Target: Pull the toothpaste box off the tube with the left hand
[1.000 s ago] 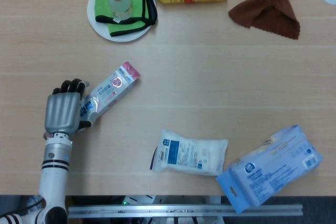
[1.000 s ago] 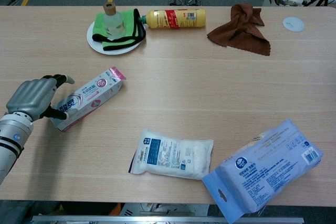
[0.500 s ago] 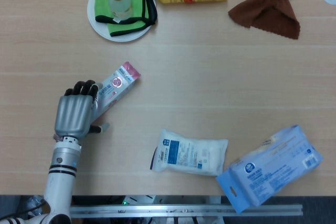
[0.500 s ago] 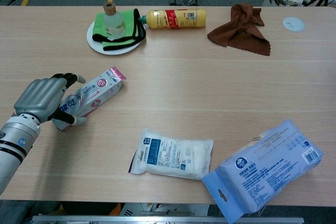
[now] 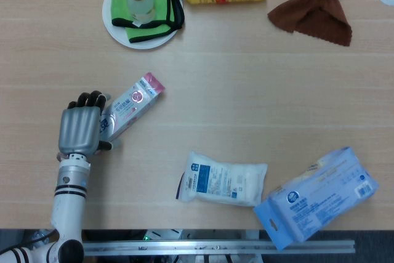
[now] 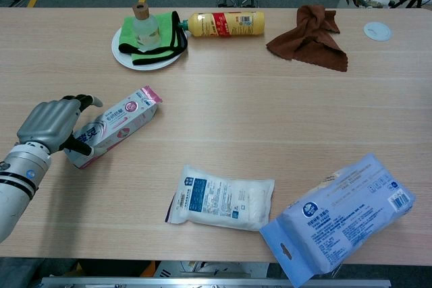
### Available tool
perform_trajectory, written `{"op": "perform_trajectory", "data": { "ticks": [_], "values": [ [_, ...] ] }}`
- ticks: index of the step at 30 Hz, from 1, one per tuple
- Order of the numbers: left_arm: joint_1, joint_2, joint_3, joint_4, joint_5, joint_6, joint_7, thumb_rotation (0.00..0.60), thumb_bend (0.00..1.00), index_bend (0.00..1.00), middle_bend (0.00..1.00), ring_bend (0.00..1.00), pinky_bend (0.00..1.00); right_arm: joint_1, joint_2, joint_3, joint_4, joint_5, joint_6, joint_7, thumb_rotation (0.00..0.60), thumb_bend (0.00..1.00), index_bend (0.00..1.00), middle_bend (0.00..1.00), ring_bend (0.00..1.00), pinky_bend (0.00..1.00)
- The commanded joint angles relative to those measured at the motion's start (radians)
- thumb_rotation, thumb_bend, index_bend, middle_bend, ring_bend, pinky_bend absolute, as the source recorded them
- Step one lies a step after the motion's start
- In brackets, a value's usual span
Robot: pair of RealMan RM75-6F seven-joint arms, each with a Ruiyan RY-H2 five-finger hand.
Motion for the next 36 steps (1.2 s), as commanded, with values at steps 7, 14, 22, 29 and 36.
{"op": "perform_trajectory", "data": {
  "ticks": [7,14,22,29,36],
  "values": [
    [-0.006,-0.009,-0.005,0.026,-0.019,-0.006,-0.013,0.518,0.06,0.20,0.19,0.19,0.29,-0.002,-0.003,-0.002,0.006,0.003,-0.004,0.005,0.600,0.08,0.39,0.34,0.26,0.34],
    [-0.010,-0.013,-0.010,0.043,-0.046,-0.015,-0.016,0.545,0.06,0.21,0.23,0.23,0.31,-0.003,-0.004,-0.004,0.010,0.005,-0.008,0.009,0.600,0.08,0.39,0.34,0.26,0.34],
    [-0.012,-0.019,-0.008,0.055,-0.050,-0.018,-0.034,0.600,0.06,0.30,0.38,0.36,0.41,-0.004,-0.006,-0.005,0.012,0.007,-0.011,0.010,0.600,0.08,0.39,0.34,0.26,0.34],
    [-0.013,-0.022,-0.006,0.062,-0.043,-0.016,-0.052,0.600,0.06,0.36,0.45,0.42,0.46,-0.005,-0.007,-0.006,0.016,0.009,-0.014,0.014,0.600,0.08,0.39,0.34,0.26,0.34],
    [-0.010,-0.011,0.006,0.043,-0.001,0.006,-0.067,0.600,0.06,0.40,0.50,0.45,0.49,-0.004,-0.010,-0.007,0.020,0.009,-0.017,0.017,0.600,0.08,0.39,0.34,0.26,0.34]
  ]
}}
